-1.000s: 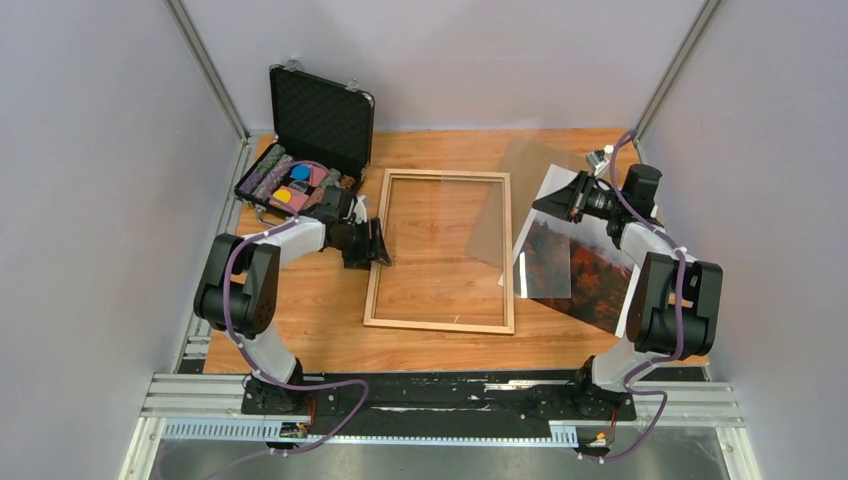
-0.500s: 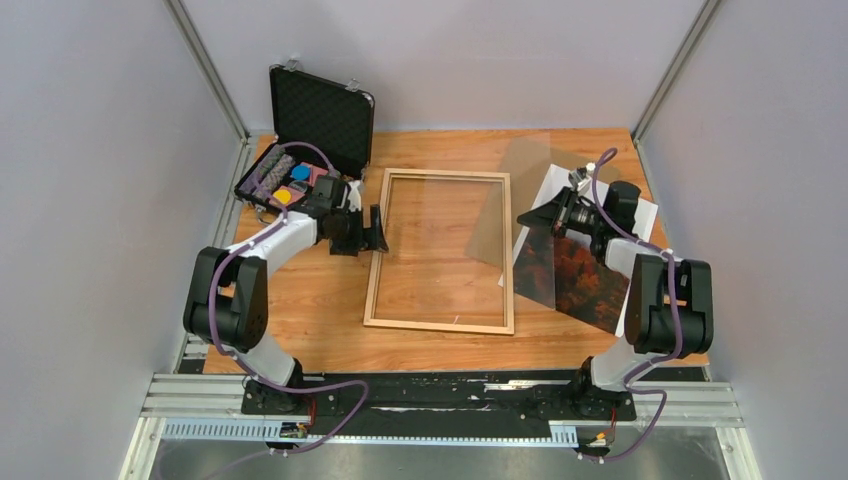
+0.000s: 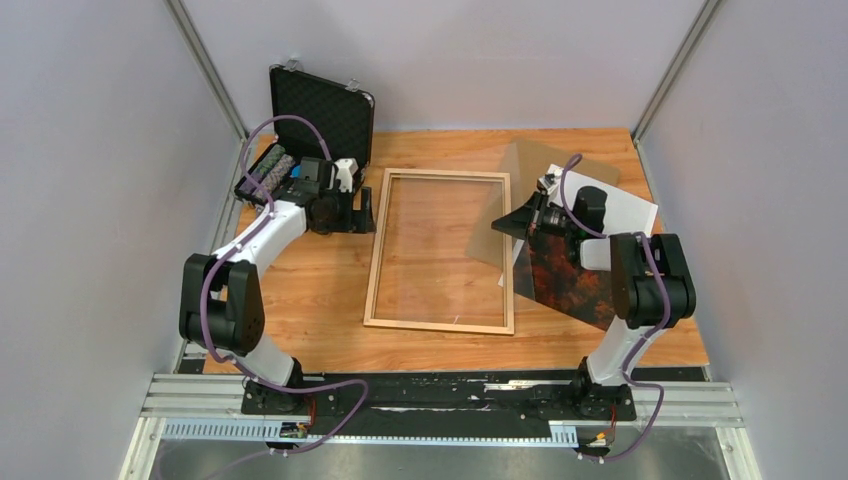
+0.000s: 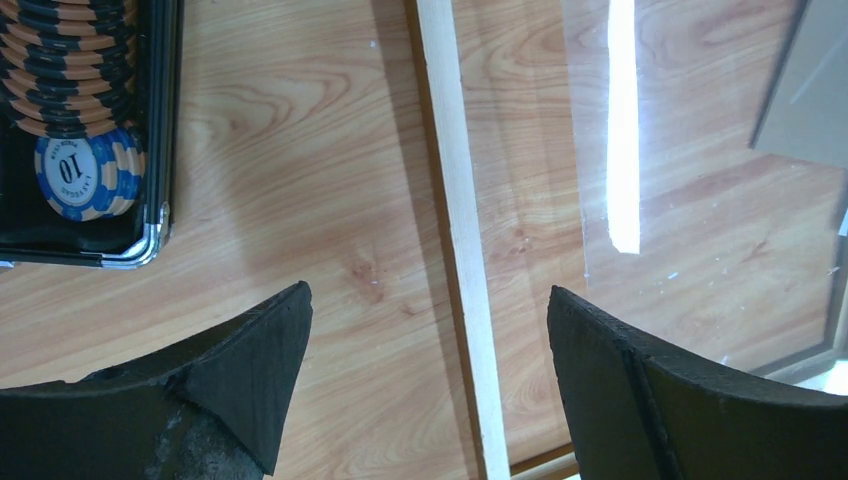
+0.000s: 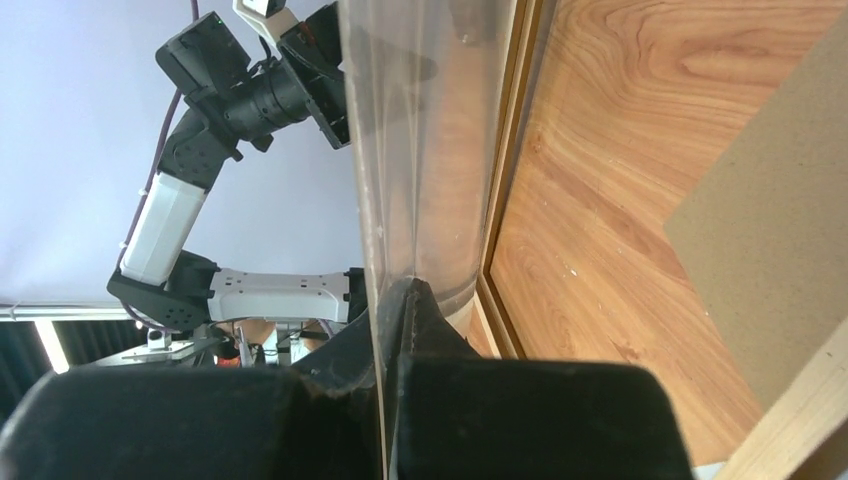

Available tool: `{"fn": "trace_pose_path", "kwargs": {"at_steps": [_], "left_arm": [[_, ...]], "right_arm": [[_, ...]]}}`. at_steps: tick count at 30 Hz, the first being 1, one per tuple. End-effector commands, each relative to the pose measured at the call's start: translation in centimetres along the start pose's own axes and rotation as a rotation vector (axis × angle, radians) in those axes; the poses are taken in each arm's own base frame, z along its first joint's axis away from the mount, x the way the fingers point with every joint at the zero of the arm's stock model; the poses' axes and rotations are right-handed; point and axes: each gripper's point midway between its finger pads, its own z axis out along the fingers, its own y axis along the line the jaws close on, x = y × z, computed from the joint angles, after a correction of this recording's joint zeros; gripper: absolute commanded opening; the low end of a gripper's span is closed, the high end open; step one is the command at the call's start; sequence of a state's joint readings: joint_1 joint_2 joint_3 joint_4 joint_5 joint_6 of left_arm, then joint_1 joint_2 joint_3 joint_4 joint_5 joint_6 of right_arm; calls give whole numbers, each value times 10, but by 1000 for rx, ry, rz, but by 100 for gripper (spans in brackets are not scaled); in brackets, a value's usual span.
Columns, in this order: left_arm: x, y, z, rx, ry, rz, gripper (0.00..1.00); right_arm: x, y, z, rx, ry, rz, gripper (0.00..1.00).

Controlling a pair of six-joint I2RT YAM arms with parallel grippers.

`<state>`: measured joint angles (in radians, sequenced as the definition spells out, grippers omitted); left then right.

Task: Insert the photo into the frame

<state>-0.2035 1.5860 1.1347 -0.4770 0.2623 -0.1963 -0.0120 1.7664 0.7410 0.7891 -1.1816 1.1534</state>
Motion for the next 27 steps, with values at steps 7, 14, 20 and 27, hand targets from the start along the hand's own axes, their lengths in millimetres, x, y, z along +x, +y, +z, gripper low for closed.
{"fn": "trace_pose_path", "kwargs": {"at_steps": [7,14,20,27], "left_arm": [[-16,12,4,13,-41,47,93],[-13,16,11,11,-38,46,92],[-8,17,14,9,-37,43,91],[-10,19,11,7,-48,36,91]], "right_arm": [[3,5,22,-40,2,-45,0],[5,0,31,-33,1,-37,0],[-2,-2,38,-30,-18,-33,0],[-4,-8,44,-17,-34,-18,0]]}}
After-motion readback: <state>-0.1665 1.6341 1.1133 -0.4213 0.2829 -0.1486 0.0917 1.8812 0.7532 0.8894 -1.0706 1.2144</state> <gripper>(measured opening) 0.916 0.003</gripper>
